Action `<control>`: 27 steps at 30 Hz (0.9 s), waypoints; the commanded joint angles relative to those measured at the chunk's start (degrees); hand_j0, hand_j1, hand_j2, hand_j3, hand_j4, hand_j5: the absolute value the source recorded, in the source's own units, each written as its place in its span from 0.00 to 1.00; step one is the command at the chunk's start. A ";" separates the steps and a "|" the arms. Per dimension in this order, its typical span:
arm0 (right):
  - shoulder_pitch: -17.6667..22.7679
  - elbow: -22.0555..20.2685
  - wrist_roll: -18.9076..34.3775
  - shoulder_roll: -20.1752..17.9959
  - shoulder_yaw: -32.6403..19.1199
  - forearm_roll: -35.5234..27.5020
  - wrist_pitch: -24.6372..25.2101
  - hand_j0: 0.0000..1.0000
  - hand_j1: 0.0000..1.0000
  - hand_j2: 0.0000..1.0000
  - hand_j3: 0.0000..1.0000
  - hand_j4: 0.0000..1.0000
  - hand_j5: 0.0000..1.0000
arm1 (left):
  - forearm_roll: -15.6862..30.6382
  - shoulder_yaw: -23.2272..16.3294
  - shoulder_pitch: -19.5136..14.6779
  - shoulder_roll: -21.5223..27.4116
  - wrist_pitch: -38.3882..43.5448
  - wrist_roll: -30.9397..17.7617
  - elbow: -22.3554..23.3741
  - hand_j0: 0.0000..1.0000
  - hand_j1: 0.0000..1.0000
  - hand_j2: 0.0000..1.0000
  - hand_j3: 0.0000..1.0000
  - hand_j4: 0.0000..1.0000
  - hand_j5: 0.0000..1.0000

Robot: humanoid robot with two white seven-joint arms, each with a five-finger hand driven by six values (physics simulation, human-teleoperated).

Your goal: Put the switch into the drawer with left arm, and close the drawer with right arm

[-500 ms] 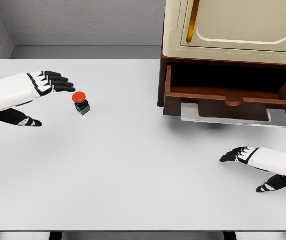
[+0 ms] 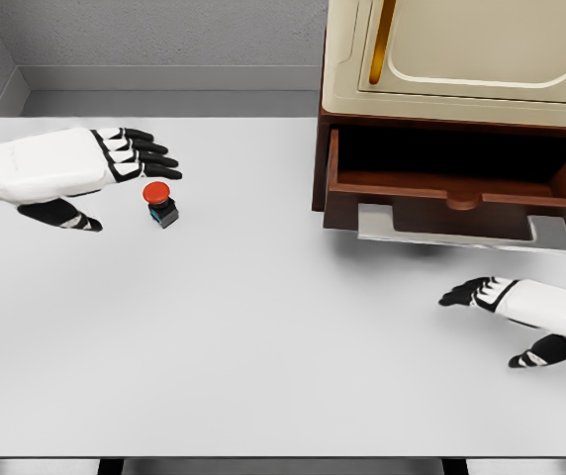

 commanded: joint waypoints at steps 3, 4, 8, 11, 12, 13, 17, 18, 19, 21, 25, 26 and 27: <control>0.18 -0.02 -0.81 -1.10 -0.12 -0.45 0.12 1.00 1.00 1.00 1.00 1.00 1.00 | 2.09 -3.33 -1.59 -0.80 0.09 -5.53 1.86 1.00 1.00 1.00 1.00 1.00 1.00; 0.35 -0.02 -0.81 -1.01 -0.12 -0.54 0.12 1.00 1.00 1.00 1.00 1.00 1.00 | 4.38 -3.50 -1.76 -0.98 0.09 -5.53 2.74 1.00 1.00 1.00 1.00 1.00 1.00; 0.18 -0.02 -0.72 -1.01 -0.12 -0.45 0.12 1.00 1.00 1.00 1.00 1.00 1.00 | 4.21 -3.59 -3.87 -6.69 0.09 -5.53 9.50 1.00 1.00 1.00 1.00 1.00 1.00; 0.00 -0.10 -0.11 -0.40 -0.12 -0.45 0.12 1.00 1.00 1.00 1.00 1.00 1.00 | 4.03 -7.45 -7.38 -10.12 0.09 -5.53 16.27 1.00 1.00 1.00 1.00 1.00 1.00; 0.00 -0.10 0.07 -0.40 -0.12 -0.45 0.12 1.00 1.00 1.00 1.00 1.00 1.00 | 3.94 -10.44 -9.32 -10.38 0.09 -5.53 18.56 1.00 1.00 1.00 1.00 1.00 1.00; 0.00 -0.10 0.07 -0.48 -0.12 -0.45 0.12 1.00 1.00 1.00 1.00 1.00 1.00 | 3.77 -11.32 -9.76 -11.17 0.09 -5.53 19.79 1.00 1.00 1.00 1.00 1.00 1.00; 0.00 -0.10 0.68 -0.48 -0.04 -0.45 0.12 1.00 1.00 1.00 1.00 1.00 1.00 | -0.10 -12.38 -9.94 -14.34 0.09 -5.53 25.06 1.00 1.00 1.00 1.00 1.00 1.00; 0.00 -0.10 0.68 -0.48 -0.04 -0.45 0.12 1.00 1.00 1.00 1.00 1.00 1.00 | -0.19 -12.55 -10.72 -15.39 0.09 -5.53 26.47 1.00 1.00 1.00 1.00 1.00 1.00; 0.00 -0.10 0.68 -0.57 -0.04 -0.45 0.12 1.00 1.00 1.00 1.00 1.00 1.00 | -0.19 -13.78 -11.60 -16.18 0.09 -5.53 27.87 1.00 1.00 1.00 1.00 1.00 1.00; -0.18 -0.10 1.91 -0.48 -0.04 -0.45 0.12 0.99 0.99 0.99 0.99 0.99 0.99 | -0.19 -14.40 -12.40 -16.97 0.09 -5.53 29.46 1.00 1.00 1.00 1.00 1.00 1.00; -0.79 -0.10 2.36 -0.57 -0.04 -0.36 0.12 0.99 0.99 0.99 0.99 0.99 0.99 | -0.28 -15.28 -13.27 -17.68 0.09 -5.53 30.86 1.00 1.00 1.00 1.00 1.00 1.00; -1.41 -0.10 2.35 -0.57 -0.04 -0.36 0.12 0.99 0.99 0.99 0.99 0.99 0.99 | -1.50 -15.98 -14.15 -18.12 0.09 -5.53 31.30 1.00 1.00 1.00 1.00 1.00 1.00; -1.76 -0.10 2.36 -0.66 -0.04 -0.36 0.12 0.99 0.99 0.99 0.99 0.99 0.99 | -2.12 -16.07 -14.33 -18.20 0.09 -5.53 32.09 1.00 1.00 1.00 1.00 1.00 1.00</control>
